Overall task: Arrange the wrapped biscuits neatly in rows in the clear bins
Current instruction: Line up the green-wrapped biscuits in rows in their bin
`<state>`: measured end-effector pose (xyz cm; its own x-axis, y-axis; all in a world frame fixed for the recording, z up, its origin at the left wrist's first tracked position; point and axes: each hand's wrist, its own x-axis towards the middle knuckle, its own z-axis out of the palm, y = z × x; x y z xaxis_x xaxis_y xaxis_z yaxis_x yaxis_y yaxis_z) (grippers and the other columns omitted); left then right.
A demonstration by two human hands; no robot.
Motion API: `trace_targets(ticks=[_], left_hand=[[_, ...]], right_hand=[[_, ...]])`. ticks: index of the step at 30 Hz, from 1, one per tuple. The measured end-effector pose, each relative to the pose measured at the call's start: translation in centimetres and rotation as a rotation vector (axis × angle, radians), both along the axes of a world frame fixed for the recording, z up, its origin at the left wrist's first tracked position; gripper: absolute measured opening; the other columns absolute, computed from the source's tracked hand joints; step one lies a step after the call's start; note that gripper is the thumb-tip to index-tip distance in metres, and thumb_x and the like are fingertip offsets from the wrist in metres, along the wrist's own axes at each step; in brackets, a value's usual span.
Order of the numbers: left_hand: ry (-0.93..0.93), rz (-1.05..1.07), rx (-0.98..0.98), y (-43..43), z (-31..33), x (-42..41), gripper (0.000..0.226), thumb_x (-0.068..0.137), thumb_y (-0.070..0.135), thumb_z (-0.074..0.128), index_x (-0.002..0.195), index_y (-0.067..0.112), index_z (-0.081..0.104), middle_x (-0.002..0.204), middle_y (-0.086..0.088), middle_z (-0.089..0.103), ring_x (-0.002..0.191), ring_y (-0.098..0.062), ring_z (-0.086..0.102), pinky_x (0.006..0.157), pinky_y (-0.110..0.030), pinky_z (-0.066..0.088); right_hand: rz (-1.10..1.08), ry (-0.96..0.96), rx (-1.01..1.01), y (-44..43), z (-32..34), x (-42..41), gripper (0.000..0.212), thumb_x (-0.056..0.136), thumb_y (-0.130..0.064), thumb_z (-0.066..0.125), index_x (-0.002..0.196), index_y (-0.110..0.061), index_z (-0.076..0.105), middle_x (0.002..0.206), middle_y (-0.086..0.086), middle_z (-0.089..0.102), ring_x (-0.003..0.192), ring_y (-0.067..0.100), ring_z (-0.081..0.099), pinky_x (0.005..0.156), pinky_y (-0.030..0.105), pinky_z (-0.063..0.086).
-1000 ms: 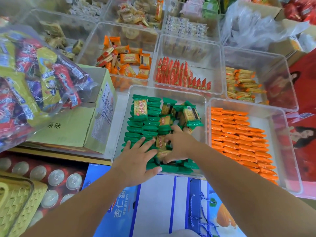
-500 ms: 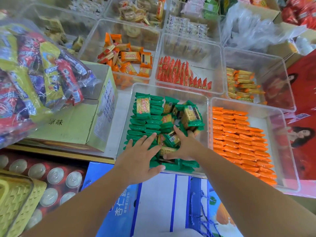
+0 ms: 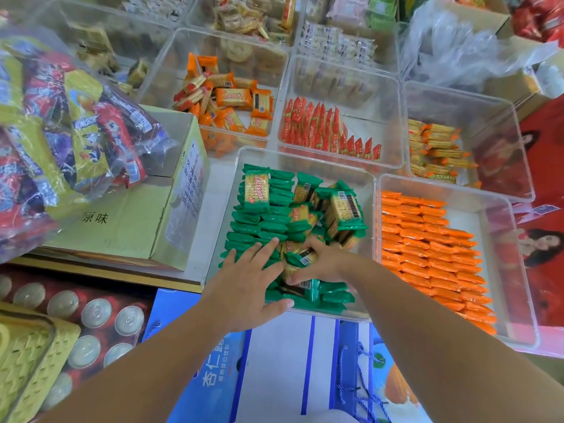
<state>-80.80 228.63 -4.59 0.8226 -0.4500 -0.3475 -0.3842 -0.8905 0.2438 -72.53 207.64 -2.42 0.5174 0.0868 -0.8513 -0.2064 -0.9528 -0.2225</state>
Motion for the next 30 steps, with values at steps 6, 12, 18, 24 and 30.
trace_targets(ticks=[6,12,18,24,30], left_hand=[[-0.004,0.0,-0.025,0.1,0.2,-0.1,0.083,0.087,0.085,0.018,0.149,0.034,0.037,0.171,-0.001,-0.002,0.154,-0.029,0.014,0.118,-0.063,0.023],[0.003,-0.001,-0.025,0.2,0.4,-0.1,0.086,0.087,0.085,0.016,0.156,0.034,0.026,0.171,0.001,-0.007,0.155,-0.029,0.012,0.119,-0.062,0.022],[-0.005,0.003,-0.038,0.2,0.2,-0.1,0.089,0.087,0.086,0.013,0.16,0.038,0.0,0.169,0.004,-0.019,0.155,-0.027,0.008,0.12,-0.059,0.018],[-0.003,0.023,-0.031,0.2,0.5,-0.2,0.095,0.085,0.086,0.014,0.161,0.031,-0.001,0.17,0.002,-0.009,0.154,-0.026,0.012,0.121,-0.056,0.02],[-0.054,0.018,-0.023,0.1,1.2,-0.1,0.081,0.086,0.083,0.024,0.129,0.02,0.056,0.158,-0.009,0.034,0.142,-0.03,0.036,0.113,-0.057,0.034]], right_hand=[[0.126,0.009,0.004,1.1,1.0,0.1,0.104,0.063,-0.062,0.081,0.149,-0.052,0.024,0.153,0.013,0.028,0.137,0.037,0.032,0.107,0.048,0.041],[0.047,-0.089,0.067,0.4,1.1,-0.9,0.088,0.064,-0.045,0.082,0.139,-0.05,0.037,0.133,0.014,0.031,0.102,0.029,0.05,0.088,0.038,0.05],[-0.177,-0.169,0.269,-2.2,1.9,-2.4,0.066,0.052,-0.044,0.085,0.11,-0.048,0.054,0.126,0.005,0.04,0.1,0.024,0.056,0.068,0.029,0.047],[-0.446,-0.189,0.54,-4.0,3.4,-3.6,0.058,0.064,-0.014,0.089,0.109,-0.039,0.062,0.121,0.004,0.047,0.093,0.023,0.066,0.058,0.018,0.053],[-0.847,-0.136,0.885,-4.9,6.1,-1.1,0.072,0.053,-0.01,0.089,0.117,-0.034,0.064,0.127,0.019,0.06,0.097,0.038,0.072,0.076,0.048,0.061]])
